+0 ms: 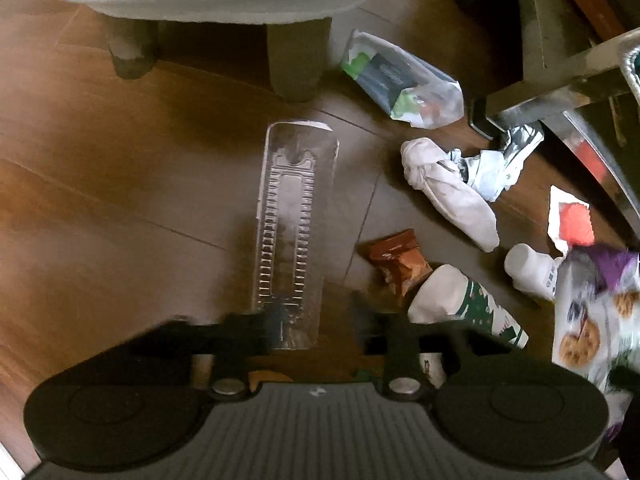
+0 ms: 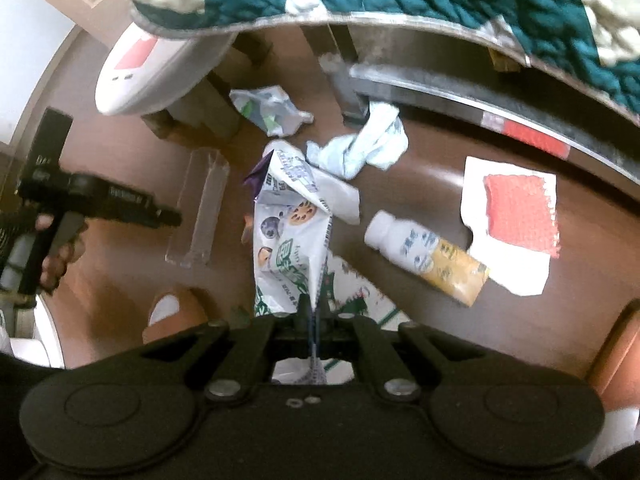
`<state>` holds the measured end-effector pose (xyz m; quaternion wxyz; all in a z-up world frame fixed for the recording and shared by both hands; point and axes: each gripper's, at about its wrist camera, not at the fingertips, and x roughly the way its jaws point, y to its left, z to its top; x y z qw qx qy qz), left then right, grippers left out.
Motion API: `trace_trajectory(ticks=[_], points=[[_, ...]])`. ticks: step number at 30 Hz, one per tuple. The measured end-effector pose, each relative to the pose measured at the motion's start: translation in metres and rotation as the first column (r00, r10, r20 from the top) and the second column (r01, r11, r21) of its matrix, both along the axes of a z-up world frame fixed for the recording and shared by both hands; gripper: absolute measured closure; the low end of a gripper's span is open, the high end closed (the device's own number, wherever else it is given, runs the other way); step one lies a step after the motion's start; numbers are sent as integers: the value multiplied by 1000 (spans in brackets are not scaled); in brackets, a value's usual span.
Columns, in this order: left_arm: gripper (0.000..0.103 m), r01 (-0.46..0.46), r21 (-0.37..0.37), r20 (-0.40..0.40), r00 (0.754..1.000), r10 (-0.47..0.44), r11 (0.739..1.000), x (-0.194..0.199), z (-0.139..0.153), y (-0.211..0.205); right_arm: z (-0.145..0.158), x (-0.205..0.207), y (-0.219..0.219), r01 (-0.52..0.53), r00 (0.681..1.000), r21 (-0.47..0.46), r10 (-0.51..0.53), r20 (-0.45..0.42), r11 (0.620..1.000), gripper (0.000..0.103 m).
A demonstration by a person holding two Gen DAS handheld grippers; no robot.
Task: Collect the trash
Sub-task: 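Grasp the clear plastic bottle with the left tool while the right tool grasps the snack wrapper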
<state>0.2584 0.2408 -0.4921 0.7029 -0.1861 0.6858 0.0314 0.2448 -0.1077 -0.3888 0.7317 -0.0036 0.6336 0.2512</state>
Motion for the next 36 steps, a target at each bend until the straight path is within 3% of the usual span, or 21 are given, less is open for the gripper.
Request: trace_trajectory(ticks=[1,2,9,10,11,21,27,31,36], points=[[35,-2,-2,4,1000,2,1000,0,-1,-1,-2,-1,-1,-2,1000,-2,2,-9,1000,102],[31,0,5,6,1000,0,1000,2,-3,-2,-5,-1,-2,-3,1000,-3,3,-18,1000,102],[31,57,87,-8,998,-56,995,20,-35,-11,-15,-1,6,-25,998,33,27,-53,999,102],[24,47,100,-13,999,-46,994,23,-41,-11,-17,-2,7,-25,998,39,27,-59,999,102],[24,41,118,-10,999,-40,992,26,-45,-10,-17,-2,7,-22,998,43,24,-64,999,102],[24,51,142,-53,998,-44,989,36,-78,-8,-27,2,12,15,994,83,-6,-109,996,102],[28,65,171,-59,997,-55,983,35,-87,-5,-29,3,13,14,994,75,-6,-111,997,102],[61,69,200,-22,998,-66,977,34,-78,-11,-29,3,13,14,994,69,-6,-106,998,102],[61,76,185,-2,997,-77,980,31,-69,-13,-23,3,15,3,997,60,2,-80,998,102]])
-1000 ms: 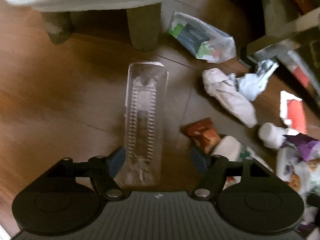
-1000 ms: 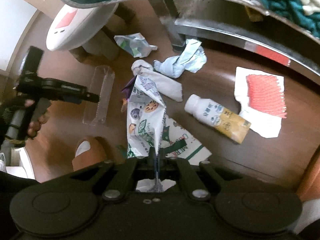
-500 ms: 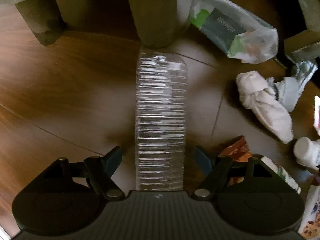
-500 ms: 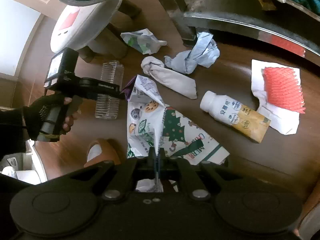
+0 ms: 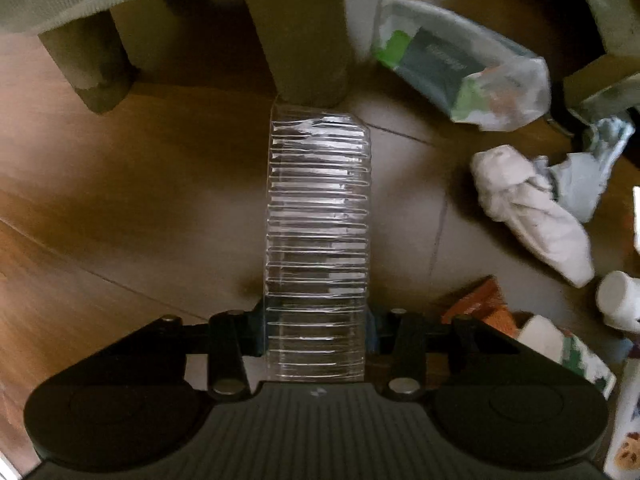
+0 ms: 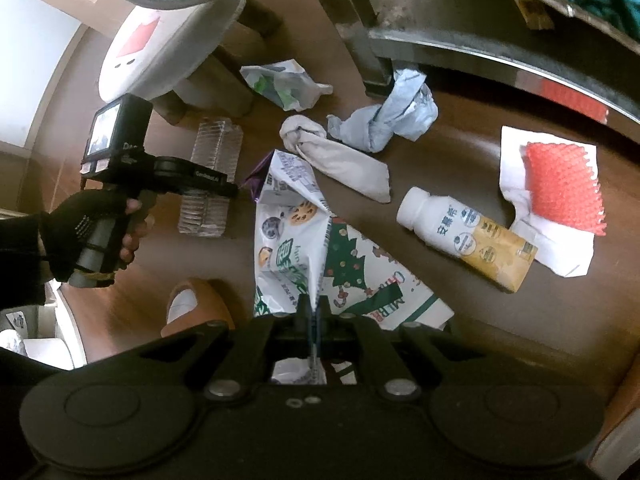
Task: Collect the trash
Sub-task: 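Grasp the clear plastic bottle with the left tool while the right tool grasps the snack wrapper, then carry the bottle with the left tool while the right tool carries the wrapper to the wastebasket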
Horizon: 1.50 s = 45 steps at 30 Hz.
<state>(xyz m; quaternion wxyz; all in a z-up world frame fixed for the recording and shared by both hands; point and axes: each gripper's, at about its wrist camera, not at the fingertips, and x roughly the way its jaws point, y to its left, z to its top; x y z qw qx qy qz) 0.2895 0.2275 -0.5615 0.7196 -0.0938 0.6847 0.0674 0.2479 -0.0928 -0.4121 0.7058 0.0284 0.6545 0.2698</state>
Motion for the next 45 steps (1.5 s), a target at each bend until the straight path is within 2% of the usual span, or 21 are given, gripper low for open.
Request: trace_trajectory(ticks=[5,10,15,19,22,28,35,41,45], points=[[61,36,-22,19,999,-36,999,-6,30,-11,15,0,0,4,999,-11,-4,40,1000,102],[61,88,-39,73,994,-85,995,-12,81,-15,47,-3,-4,29,993,-7,-28,114,1000,102],[61,131,-41,157,980,-123,990,-8,152,-23,93,-9,-14,66,978,21,-69,197,998,102],[61,184,-14,246,953,-175,983,-6,217,-31,137,-19,-27,84,957,47,-94,275,995,102],[61,202,28,317,927,-200,979,-4,269,-35,169,-28,-38,95,936,72,-113,333,993,102],[61,168,51,458,872,-172,985,-19,368,-51,237,-47,-63,125,883,151,-179,433,981,102],[61,172,65,581,794,-177,983,-47,455,-90,312,-69,-89,103,802,219,-212,558,970,102],[61,187,82,671,716,-193,979,-60,522,-124,375,-76,-120,93,712,274,-256,654,957,102],[61,201,93,726,657,-205,975,-59,564,-149,418,-71,-140,94,637,303,-291,714,948,102]])
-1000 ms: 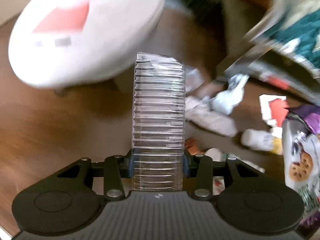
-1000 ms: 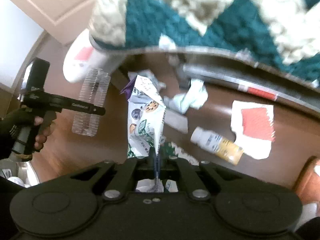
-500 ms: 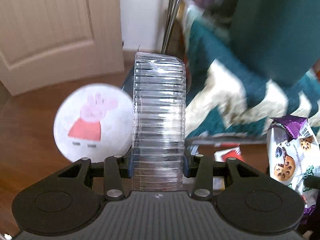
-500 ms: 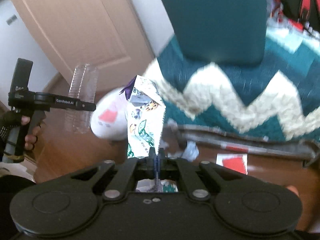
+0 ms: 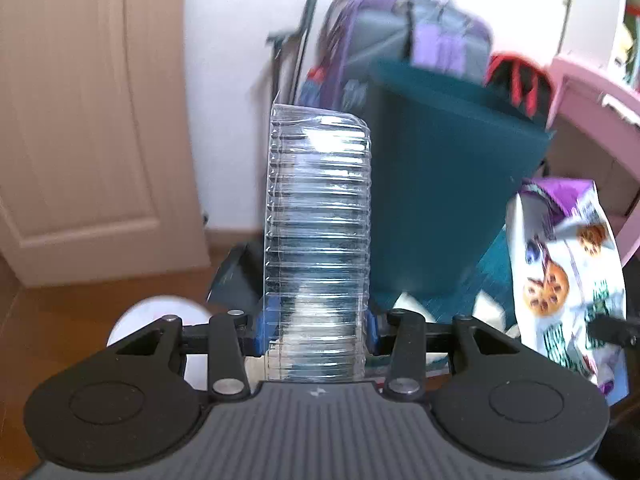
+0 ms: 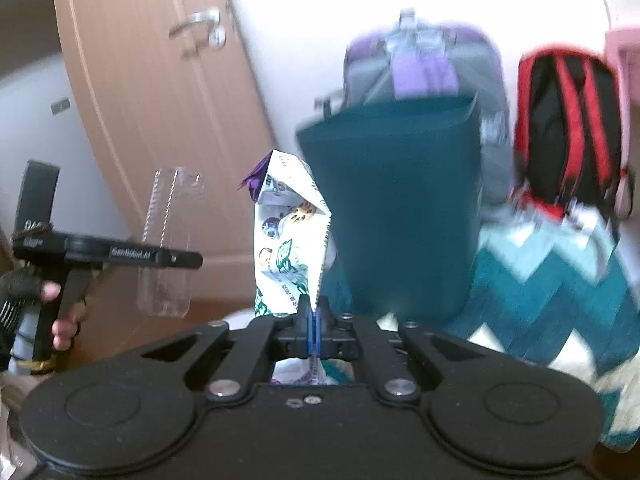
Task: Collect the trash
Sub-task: 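Carry the bottle with the left tool while the right tool carries the wrapper to the wastebasket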
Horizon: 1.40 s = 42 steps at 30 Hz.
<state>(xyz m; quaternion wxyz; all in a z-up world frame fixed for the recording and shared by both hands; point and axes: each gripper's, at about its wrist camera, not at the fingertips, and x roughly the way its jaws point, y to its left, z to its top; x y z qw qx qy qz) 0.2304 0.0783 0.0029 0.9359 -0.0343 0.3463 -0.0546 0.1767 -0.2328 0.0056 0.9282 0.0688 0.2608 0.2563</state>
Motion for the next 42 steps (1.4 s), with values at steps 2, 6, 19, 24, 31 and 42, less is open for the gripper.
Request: trace_trajectory(ticks=[2,6,19,24,31,42], points=[[61,11,-5,34,999,-10,1000,3,21,-13,21,8,-9,14,999,7,-15,40,1000,102],[61,44,-27,82,996,-41,999,17,59,-36,61,27,-19,44,993,13,-45,111,999,102],[61,93,-55,157,984,-83,994,95,141,-102,115,126,-26,151,976,-1,-149,160,989,102],[61,93,-42,145,986,-86,995,130,142,-120,108,161,-23,181,976,-22,-177,127,983,102],[61,83,-35,71,994,-81,996,174,117,-127,86,198,-18,183,981,-47,-180,66,982,102],[60,106,-9,-63,992,-106,994,213,66,-137,57,225,-7,164,986,-104,-166,-10,981,87]])
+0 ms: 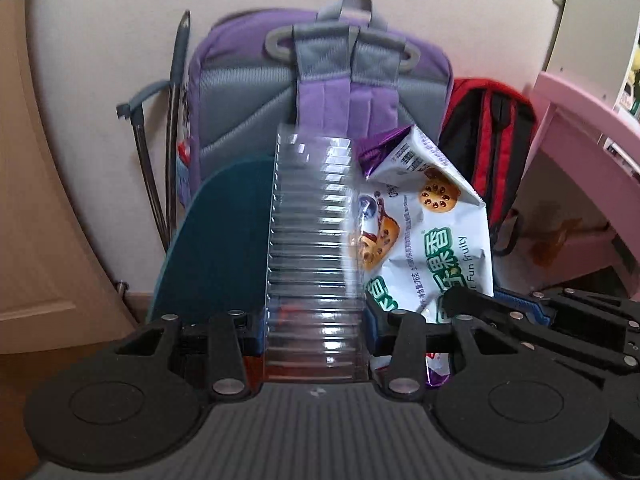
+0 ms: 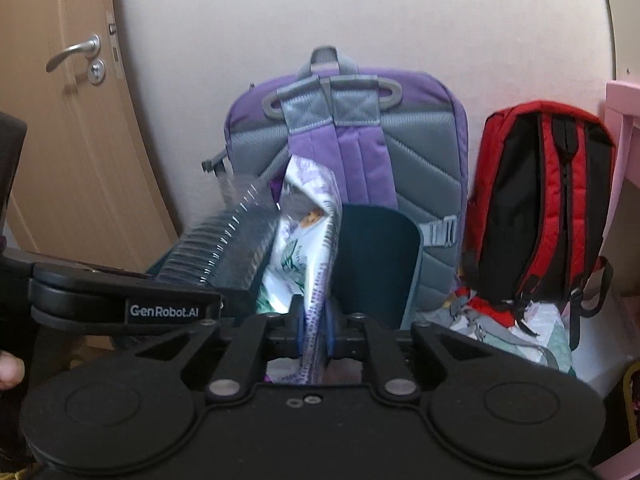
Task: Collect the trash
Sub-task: 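Carry the bottle with the left tool while the right tool carries the wrapper to the wastebasket, then open both tools over the wastebasket, dropping the bottle and wrapper inside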
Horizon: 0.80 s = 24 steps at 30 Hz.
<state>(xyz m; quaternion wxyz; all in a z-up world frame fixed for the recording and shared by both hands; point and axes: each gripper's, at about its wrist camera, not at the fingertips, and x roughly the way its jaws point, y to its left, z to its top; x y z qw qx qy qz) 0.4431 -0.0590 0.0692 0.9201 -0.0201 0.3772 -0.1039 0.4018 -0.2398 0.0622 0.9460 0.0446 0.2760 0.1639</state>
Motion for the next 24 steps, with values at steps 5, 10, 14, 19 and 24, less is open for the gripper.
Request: trace_trajectory(ticks=[5,10,14,19,24], points=[[38,-8,-11,-30,1000,7,1000,5,-11,4,-6,1,-2,2,1000,2,-2,-20,1000,78],[36,-23,-32,-20,1000,23,999,-2,-8,8,-3,-8,-5,-1,1000,18,1,-18,1000,76],[36,-22,-31,-1,1000,22,999,-16,1,12,6,-19,-9,-7,1000,32,8,-6,999,75],[36,-25,-26,28,999,26,999,-41,19,17,23,-41,-10,-14,1000,35,13,19,999,74],[36,-37,-29,61,997,38,999,-75,40,21,39,-72,-14,-18,999,35,16,45,999,63]])
